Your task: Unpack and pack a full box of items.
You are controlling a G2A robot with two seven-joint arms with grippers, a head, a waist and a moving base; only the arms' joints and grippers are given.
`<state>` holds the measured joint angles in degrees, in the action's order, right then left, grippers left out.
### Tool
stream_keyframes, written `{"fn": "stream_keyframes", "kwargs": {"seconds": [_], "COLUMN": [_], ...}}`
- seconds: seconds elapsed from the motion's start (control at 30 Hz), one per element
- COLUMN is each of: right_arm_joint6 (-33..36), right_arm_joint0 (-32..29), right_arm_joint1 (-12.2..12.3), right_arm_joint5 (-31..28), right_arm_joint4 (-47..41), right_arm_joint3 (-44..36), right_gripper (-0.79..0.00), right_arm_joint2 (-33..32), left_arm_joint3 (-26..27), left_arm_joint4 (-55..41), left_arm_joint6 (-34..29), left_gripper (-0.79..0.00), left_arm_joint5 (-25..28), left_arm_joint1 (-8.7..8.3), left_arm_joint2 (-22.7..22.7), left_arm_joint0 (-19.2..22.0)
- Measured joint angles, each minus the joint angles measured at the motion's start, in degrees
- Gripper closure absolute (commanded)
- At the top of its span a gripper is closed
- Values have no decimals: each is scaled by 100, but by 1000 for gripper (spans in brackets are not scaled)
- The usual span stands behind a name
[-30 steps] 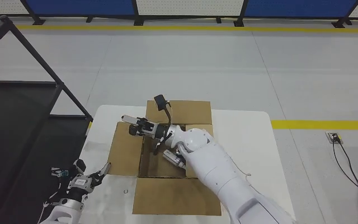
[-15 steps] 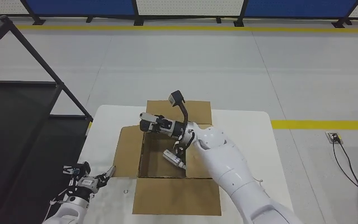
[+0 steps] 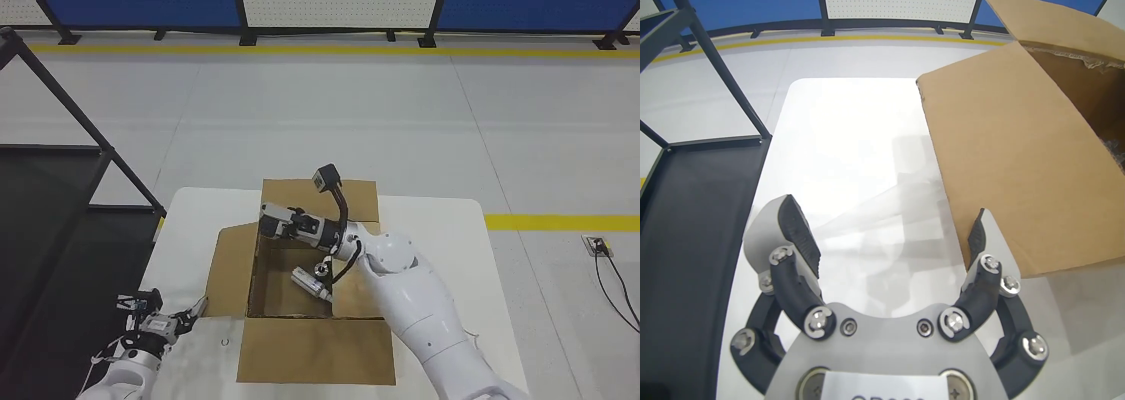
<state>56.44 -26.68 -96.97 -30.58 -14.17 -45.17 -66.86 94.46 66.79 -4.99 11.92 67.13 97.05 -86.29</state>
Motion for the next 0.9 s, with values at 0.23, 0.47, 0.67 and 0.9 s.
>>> {"fn": "stream_keyframes", "kwargs": {"seconds": [0.23, 0.47, 0.67, 0.9], "right_arm_joint6": [12, 26, 68, 205], "right_arm_joint0": [-85, -226, -451, -947], "right_arm_joint1": [61, 148, 262, 455], "right_arm_joint5": [83, 74, 58, 42], "right_arm_joint4": [-15, 53, 247, 464], "right_arm_joint3": [-139, -375, -734, -1475], "right_gripper": [-785, -785, -785, -785], "right_arm_joint2": [-22, -89, -197, -482], "left_arm_joint3": [359, 995, 1673, 2575], "left_arm_joint4": [-190, -442, -585, -717], "left_arm_joint6": [242, 496, 737, 924], "left_gripper": [-785, -785, -785, -785], "left_arm_joint5": [-105, -138, -206, -158], "left_arm_joint1": [3, 12, 32, 63], "left_arm_joint2": [203, 471, 680, 807], "left_arm_joint0": [-167, -512, -896, -1339]}}
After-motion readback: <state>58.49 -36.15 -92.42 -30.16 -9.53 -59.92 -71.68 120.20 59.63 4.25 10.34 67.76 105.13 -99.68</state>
